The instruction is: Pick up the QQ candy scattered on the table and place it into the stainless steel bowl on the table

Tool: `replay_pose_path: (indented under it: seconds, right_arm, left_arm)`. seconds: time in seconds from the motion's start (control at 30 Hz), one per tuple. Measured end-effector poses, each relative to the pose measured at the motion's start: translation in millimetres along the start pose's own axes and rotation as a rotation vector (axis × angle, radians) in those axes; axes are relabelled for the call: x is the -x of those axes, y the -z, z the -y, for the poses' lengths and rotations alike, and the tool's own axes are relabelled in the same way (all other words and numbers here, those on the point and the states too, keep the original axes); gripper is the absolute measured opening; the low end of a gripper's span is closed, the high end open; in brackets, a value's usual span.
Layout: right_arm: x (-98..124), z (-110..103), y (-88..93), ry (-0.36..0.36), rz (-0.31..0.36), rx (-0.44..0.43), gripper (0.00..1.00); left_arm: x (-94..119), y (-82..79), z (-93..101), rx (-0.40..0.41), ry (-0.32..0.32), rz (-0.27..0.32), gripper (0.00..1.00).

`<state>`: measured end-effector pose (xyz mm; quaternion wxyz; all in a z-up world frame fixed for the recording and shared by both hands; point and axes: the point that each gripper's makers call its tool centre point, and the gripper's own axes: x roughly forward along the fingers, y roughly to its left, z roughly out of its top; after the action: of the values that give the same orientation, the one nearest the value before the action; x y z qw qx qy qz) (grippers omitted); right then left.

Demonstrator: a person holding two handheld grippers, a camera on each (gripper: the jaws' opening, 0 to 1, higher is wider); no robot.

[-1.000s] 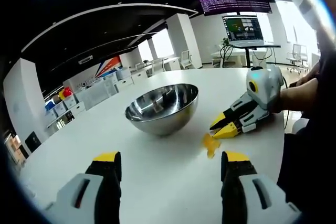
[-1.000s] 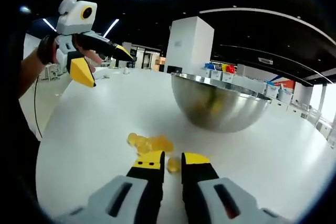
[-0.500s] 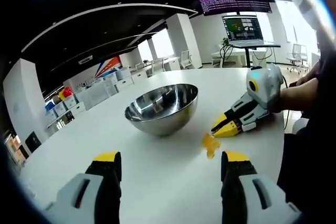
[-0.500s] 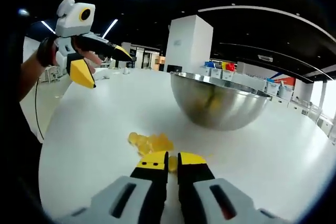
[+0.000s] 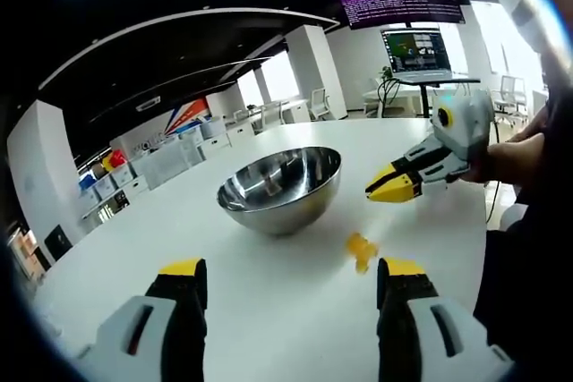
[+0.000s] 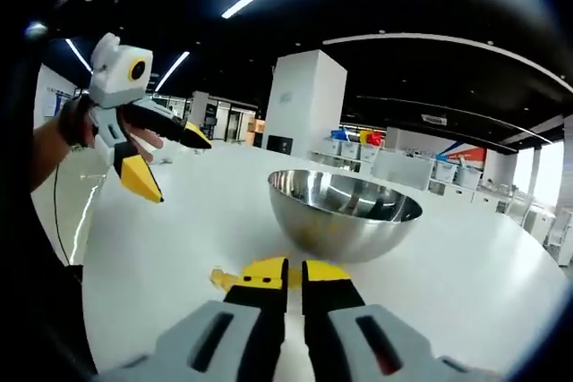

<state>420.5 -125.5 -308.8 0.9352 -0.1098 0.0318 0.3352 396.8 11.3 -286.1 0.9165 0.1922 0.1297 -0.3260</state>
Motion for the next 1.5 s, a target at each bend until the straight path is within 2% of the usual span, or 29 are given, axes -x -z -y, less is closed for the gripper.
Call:
replay_pose_path:
  seconds: [0.07,0.2,0.3,0.53,0.7,0.83,0.97,1.13,1.27,1.5]
  right_arm:
    - [2,4,-6.4,0.007,0.005,-0.003,0.05]
    - [5,10,-30.6,0.015,0.051,0.004,0.05]
    - [2,20,-54.8,0.032,0.093,0.056,0.05]
    - [-5,44,-114.2,0.072,0.190,0.105,0.05]
    - [-11,53,-137.1,0.091,0.232,0.119,0.05]
    - [-17,55,-146.7,0.097,0.245,0.122,0.05]
    - [-26,57,-150.0,0.097,0.243,0.126,0.05]
    - [-41,63,-141.1,0.095,0.209,0.120,0.05]
    - [-59,69,-118.5,0.084,0.143,0.098,0.05]
    - [-78,57,-82.2,0.049,0.050,0.115,0.05]
  left_arm:
    - [0,0.0,0.1,0.000,0.000,0.000,0.77]
    - [1,-0.3,0.3,0.000,0.000,0.002,0.77]
    - [1,-0.4,0.4,-0.001,0.000,0.002,0.77]
    - [4,-0.4,1.6,0.001,0.001,0.005,0.77]
    - [7,1.7,-2.4,0.003,-0.010,0.000,0.77]
    - [6,1.3,-1.7,0.003,-0.007,0.001,0.77]
    - [5,0.8,-1.0,0.004,-0.003,0.002,0.77]
    - [4,0.2,-0.8,0.002,-0.002,0.004,0.77]
    - [4,0.5,-0.5,0.002,-0.002,0.001,0.78]
    - [5,3.6,-2.2,0.007,-0.005,-0.004,0.78]
